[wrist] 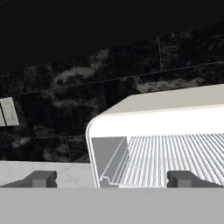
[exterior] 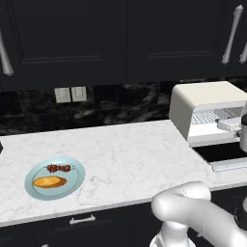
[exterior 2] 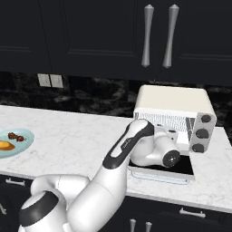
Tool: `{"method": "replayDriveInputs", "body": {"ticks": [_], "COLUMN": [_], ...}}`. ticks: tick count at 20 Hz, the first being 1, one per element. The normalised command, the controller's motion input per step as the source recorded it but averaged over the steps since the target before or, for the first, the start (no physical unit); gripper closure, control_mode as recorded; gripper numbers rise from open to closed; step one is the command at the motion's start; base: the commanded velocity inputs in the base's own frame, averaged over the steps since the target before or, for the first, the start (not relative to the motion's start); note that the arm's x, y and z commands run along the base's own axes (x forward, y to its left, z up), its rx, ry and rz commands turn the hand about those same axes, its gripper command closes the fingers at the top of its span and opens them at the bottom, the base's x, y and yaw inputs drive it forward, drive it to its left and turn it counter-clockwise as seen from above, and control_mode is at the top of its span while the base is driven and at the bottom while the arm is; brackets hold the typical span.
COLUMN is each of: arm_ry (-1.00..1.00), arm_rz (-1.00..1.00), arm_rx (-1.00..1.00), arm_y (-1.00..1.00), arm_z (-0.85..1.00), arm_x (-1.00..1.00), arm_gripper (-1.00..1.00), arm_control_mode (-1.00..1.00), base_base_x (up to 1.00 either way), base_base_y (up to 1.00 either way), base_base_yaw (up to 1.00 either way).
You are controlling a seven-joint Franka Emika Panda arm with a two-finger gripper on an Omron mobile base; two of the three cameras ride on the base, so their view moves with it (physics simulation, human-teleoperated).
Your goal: Pick up the kebab skewer and baguette bread, and place them inside the toaster oven. Close the toaster oven door and start by setting the timer.
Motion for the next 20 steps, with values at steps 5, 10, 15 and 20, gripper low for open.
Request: {"method": "replayDriveInputs", "body": {"ticks": [5, 10, 15, 20], "arm_ry": [0.0, -0.01, -0.05, -0.03], "arm_rz": [0.03, 0.02, 0.0, 0.0], "arm_rx": [0.0, 0.0, 0.0, 0.0], "arm_y": [0.0, 0.0, 0.0, 0.0], "arm_z": [-0.18, -0.3, -0.03, -0.26], "arm_x": [0.25, 0.16, 0.36, 0.34], "arm_gripper": [-1.0, -1.0, -1.0, -1.0], "arm_control_mode": [-1.0, -1.0, -1.0, -1.0], "base_base_x": [0.0, 0.0, 0.0, 0.0], "base_base_y": [0.0, 0.0, 0.0, 0.0], "base_base_yaw": [0.0, 0.0, 0.0, 0.0]}}
